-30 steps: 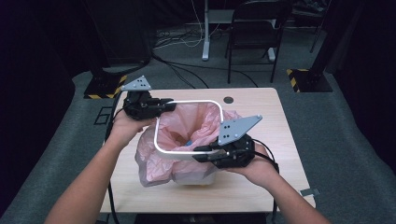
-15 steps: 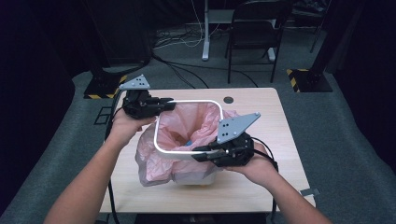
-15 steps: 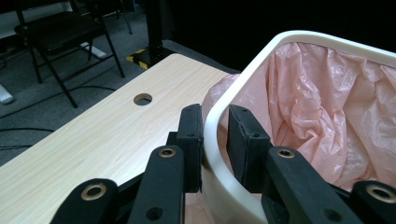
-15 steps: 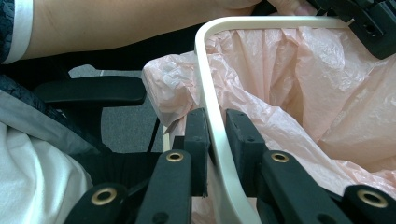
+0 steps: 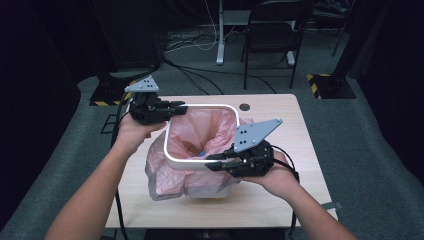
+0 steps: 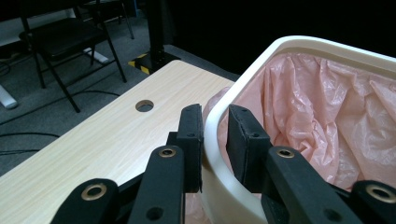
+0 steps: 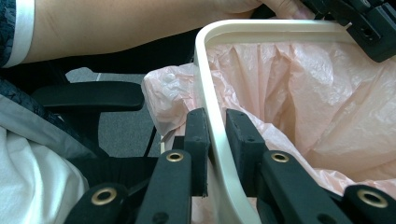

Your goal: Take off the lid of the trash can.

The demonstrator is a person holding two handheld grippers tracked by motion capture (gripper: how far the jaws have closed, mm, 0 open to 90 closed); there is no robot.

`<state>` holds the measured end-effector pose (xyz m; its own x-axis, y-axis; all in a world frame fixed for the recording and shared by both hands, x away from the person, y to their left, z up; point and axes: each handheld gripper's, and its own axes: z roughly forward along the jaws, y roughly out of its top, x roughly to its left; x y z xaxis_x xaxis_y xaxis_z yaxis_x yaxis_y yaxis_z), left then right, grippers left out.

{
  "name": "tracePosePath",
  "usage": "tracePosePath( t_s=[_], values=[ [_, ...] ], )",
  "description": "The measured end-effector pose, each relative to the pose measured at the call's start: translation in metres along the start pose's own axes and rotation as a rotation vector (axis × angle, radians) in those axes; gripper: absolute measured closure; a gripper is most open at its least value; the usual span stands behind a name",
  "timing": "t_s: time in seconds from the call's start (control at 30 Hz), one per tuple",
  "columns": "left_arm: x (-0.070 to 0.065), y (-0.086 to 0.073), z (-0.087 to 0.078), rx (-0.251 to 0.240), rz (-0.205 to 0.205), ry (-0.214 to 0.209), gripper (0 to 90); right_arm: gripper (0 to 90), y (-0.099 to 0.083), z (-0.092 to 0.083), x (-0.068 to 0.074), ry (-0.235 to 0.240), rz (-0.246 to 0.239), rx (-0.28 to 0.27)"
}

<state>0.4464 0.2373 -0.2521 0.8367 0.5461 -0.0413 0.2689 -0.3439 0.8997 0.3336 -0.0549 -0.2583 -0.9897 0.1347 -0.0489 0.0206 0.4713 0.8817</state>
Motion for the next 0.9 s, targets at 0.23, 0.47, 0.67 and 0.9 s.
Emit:
tracePosePath(
  t_s=[0.23, 0.47, 0.67, 0.9],
  values=[
    [-0.001, 0.006, -0.003, -0.007, 0.009, 0.002, 75.4, 78.7, 0.006, -0.004, 0.001, -0.010, -0.021, -0.007],
    [-0.002, 0.013, -0.008, -0.026, 0.018, -0.002, 75.5, 79.1, 0.012, -0.008, 0.002, -0.016, -0.038, -0.017],
    [-0.005, 0.020, -0.011, -0.037, 0.030, -0.003, 75.5, 79.7, 0.016, -0.011, 0.005, -0.022, -0.055, -0.028],
    [-0.009, 0.021, -0.010, -0.049, 0.036, -0.014, 75.0, 82.1, 0.018, -0.013, 0.010, -0.011, -0.081, -0.027]
  ],
)
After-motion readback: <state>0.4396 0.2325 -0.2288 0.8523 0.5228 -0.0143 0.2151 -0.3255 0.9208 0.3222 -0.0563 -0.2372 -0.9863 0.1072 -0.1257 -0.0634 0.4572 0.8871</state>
